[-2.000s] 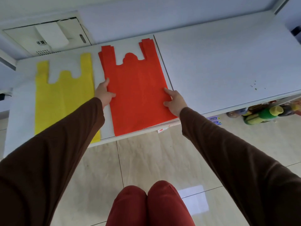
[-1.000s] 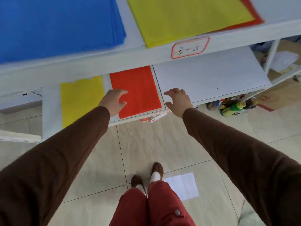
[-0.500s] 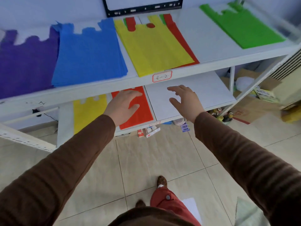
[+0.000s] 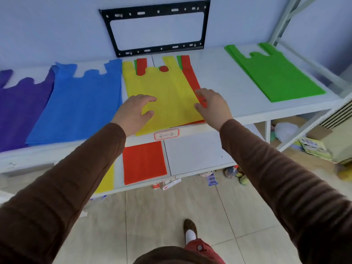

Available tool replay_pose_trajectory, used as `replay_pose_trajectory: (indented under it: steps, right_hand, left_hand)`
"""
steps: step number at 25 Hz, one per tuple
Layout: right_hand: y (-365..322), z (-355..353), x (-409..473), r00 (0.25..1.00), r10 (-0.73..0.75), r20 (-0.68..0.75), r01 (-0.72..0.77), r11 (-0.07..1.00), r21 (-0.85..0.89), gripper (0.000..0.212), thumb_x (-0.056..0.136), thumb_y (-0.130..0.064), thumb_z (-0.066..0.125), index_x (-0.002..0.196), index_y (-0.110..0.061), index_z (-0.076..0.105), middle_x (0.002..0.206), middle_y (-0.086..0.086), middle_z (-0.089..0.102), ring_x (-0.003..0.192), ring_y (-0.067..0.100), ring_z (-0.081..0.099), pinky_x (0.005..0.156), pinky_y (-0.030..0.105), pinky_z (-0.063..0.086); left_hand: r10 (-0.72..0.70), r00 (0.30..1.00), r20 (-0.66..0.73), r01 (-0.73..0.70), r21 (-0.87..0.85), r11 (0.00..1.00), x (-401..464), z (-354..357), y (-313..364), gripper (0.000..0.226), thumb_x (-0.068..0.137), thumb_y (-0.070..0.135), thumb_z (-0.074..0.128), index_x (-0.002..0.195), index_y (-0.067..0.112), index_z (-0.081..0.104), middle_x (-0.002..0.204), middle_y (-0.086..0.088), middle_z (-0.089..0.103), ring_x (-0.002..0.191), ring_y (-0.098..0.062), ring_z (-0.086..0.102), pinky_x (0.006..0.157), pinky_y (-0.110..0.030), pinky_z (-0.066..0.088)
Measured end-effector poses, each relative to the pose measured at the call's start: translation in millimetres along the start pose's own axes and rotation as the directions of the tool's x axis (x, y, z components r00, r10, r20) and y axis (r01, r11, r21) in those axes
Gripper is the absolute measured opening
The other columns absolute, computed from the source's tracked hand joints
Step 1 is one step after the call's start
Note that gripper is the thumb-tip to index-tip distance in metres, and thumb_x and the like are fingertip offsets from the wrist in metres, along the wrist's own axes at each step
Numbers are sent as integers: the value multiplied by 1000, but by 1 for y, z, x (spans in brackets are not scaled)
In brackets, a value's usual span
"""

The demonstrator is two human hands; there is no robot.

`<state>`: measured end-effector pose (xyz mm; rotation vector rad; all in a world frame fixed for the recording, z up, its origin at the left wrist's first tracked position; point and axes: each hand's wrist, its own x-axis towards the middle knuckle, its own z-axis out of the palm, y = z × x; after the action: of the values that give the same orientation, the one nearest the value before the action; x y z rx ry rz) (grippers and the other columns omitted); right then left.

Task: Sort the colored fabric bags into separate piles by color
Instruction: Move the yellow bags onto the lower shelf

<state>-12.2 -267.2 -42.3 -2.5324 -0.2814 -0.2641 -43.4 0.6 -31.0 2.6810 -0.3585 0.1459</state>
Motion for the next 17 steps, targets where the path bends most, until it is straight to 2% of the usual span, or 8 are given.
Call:
replay_pose_trajectory:
  steps: [6, 10, 13, 17]
  right_hand:
    - [17, 20, 76, 977, 115, 180, -91, 987, -135, 51, 88, -27, 59, 135, -12, 47, 126, 14, 57, 114, 34, 55, 91, 38, 45]
    - [21, 34, 92, 942, 201, 269, -140, 963, -230, 62, 84, -39, 67, 131, -7, 44, 127, 17, 51, 118, 36, 50, 96, 42, 43]
    - [19, 36, 97, 930, 229, 288, -165, 959, -229, 72, 77, -43, 74, 131, -7, 42, 128, 17, 49, 118, 36, 51, 97, 43, 43]
    - [14, 33, 103, 894, 240, 379, -176, 965, -196, 70, 80, -37, 73, 134, -11, 38, 126, 14, 57, 112, 36, 58, 90, 40, 47]
  left_hand:
    - [-208, 978, 19, 207, 31, 978, 67, 15, -13, 43, 95, 26, 55, 137, 25, 49, 132, -4, 55, 125, -23, 47, 102, -38, 39]
    - [-295, 954, 50, 291, 80, 953, 88, 28, -31, 37, 92, 25, 58, 128, 23, 57, 124, -6, 58, 120, -27, 48, 100, -40, 41]
    - [-295, 953, 71, 288, 95, 953, 91, 39, -42, 32, 90, 29, 60, 121, 25, 60, 123, -4, 55, 120, -27, 44, 102, -38, 37]
    - [-282, 959, 38, 280, 54, 959, 89, 42, -47, 31, 90, 29, 60, 120, 26, 60, 125, -2, 54, 121, -26, 41, 104, -37, 34]
